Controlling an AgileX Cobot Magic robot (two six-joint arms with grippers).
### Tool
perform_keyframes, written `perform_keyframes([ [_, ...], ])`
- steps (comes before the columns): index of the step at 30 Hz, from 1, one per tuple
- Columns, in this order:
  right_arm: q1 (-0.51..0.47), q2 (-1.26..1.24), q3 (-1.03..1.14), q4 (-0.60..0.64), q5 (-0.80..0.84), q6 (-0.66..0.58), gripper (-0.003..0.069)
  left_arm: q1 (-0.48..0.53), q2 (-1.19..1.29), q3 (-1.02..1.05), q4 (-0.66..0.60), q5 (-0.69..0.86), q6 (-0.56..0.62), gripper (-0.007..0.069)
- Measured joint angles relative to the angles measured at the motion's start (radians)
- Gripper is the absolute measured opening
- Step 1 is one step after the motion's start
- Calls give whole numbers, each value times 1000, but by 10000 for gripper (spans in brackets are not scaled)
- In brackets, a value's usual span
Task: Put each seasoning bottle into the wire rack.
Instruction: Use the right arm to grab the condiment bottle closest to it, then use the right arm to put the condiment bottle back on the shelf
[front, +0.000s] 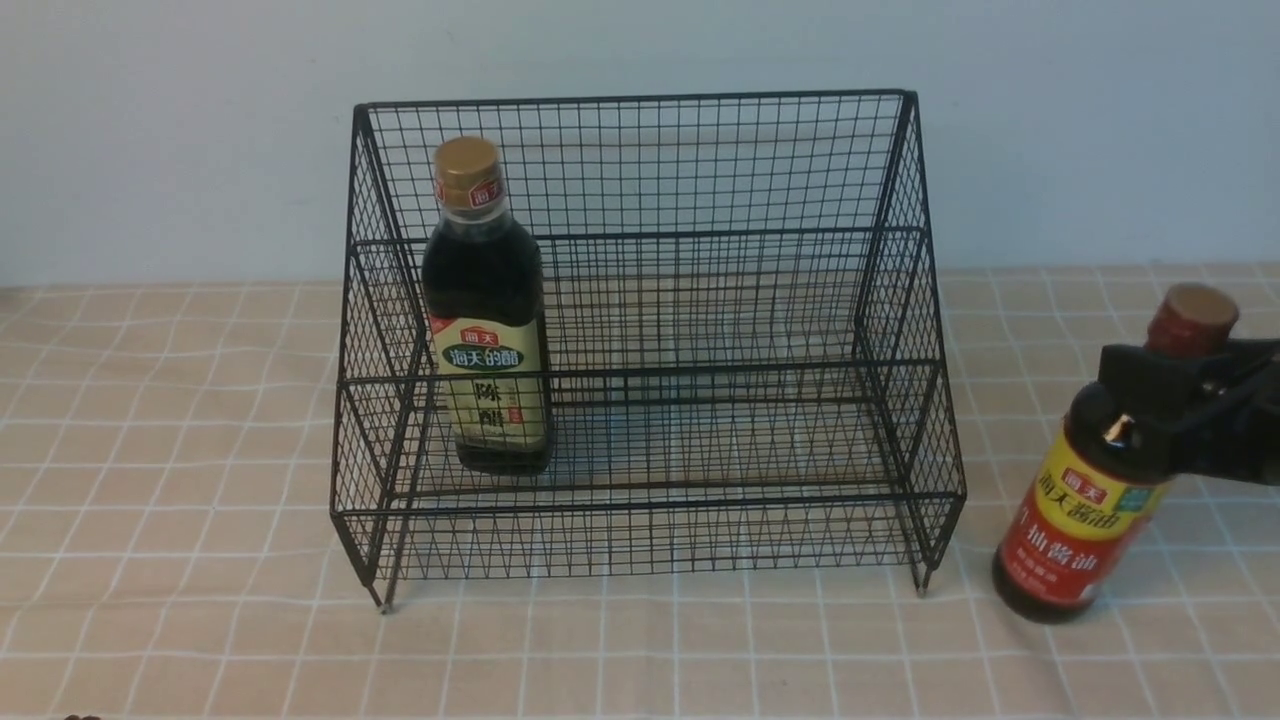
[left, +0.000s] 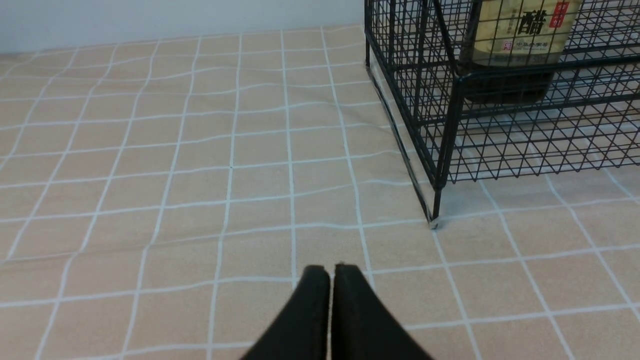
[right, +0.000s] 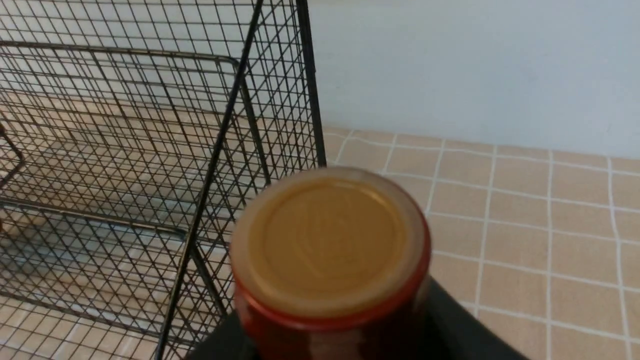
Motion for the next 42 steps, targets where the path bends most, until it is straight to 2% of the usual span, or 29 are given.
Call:
perform_keyframes([
  [10, 0, -137, -174, -46, 2, 11, 285, 0, 0, 0, 0, 0, 0, -7],
  [21, 0, -157, -391, -116, -291, 180, 283, 0, 0, 0, 0, 0, 0, -7],
  [27, 2, -68, -462, -152, -495, 272, 283, 0, 0, 0, 0, 0, 0, -7],
  [42, 2, 177, -579, -200, -609, 309, 283, 0, 0, 0, 0, 0, 0, -7],
])
